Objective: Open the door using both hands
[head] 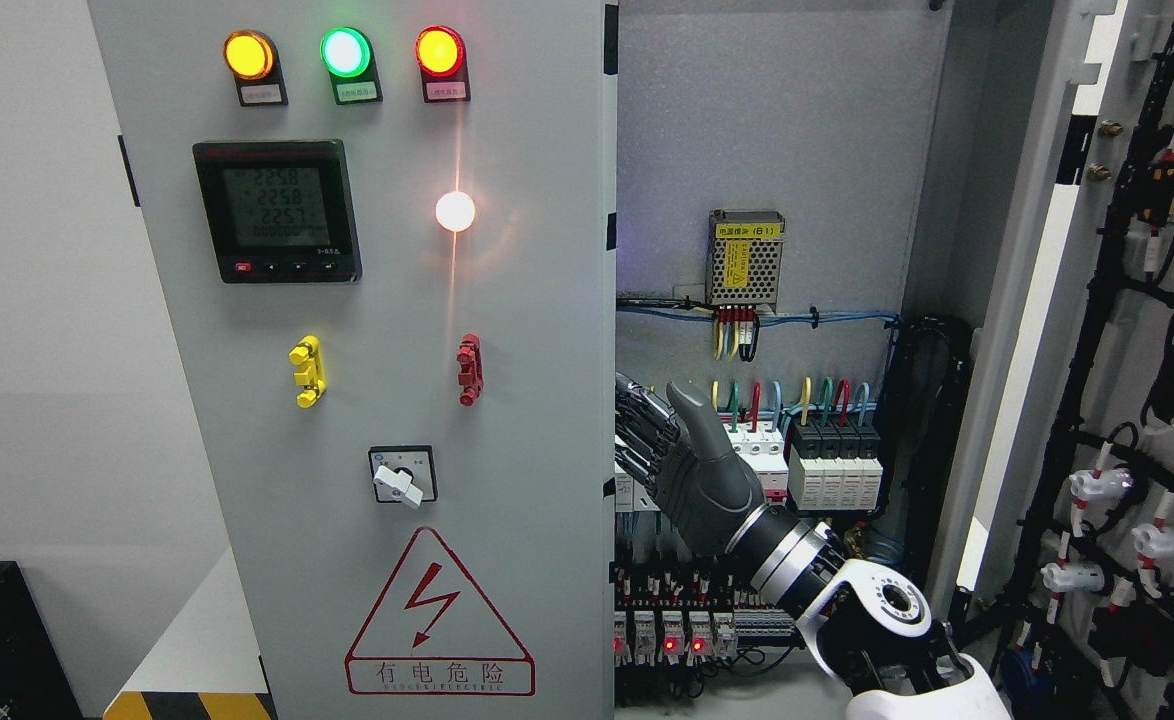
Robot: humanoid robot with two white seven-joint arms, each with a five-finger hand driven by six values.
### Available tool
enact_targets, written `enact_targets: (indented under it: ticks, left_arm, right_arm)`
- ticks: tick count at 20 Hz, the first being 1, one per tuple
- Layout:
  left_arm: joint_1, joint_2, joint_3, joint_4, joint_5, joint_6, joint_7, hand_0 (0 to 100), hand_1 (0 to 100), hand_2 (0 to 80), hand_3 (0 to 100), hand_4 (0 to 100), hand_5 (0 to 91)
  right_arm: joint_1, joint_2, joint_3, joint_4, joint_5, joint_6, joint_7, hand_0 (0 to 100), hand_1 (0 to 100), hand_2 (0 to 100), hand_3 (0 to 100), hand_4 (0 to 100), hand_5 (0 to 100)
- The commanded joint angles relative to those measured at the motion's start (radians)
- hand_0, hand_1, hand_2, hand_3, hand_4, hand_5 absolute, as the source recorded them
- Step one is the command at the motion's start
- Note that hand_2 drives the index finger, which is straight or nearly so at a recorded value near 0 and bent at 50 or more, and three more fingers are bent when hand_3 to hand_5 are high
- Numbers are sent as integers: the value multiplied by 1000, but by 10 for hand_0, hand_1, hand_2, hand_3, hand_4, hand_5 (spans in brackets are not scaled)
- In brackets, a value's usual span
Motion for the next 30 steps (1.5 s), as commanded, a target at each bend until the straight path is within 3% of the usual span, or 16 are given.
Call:
enact_targets:
  ticks: [1, 10, 14, 30]
  left_arm:
    - [34, 1, 0, -23, -1, 0, -1, 0, 0, 0, 0, 0, 0]
    - [41, 2, 0, -23, -1, 0, 1, 0, 0, 0, 0, 0, 0]
    - [41, 2, 0, -23, -1, 0, -1, 0, 0, 0, 0, 0, 0]
    - [40, 1, 0, -25, -1, 0, -1, 0, 0, 0, 0, 0, 0]
  right_arm:
    - [-3, -3, -2, 15, -1, 7, 20, 191, 0, 0, 0, 0, 0]
    - [-16, -2, -2, 31, -1, 8, 26, 191, 0, 0, 0, 0, 0]
    - [-22, -2, -3, 33, 1, 10, 75, 191, 0, 0, 0, 0, 0]
    - [-39, -2, -3, 27, -1, 39, 80, 191, 0, 0, 0, 0, 0]
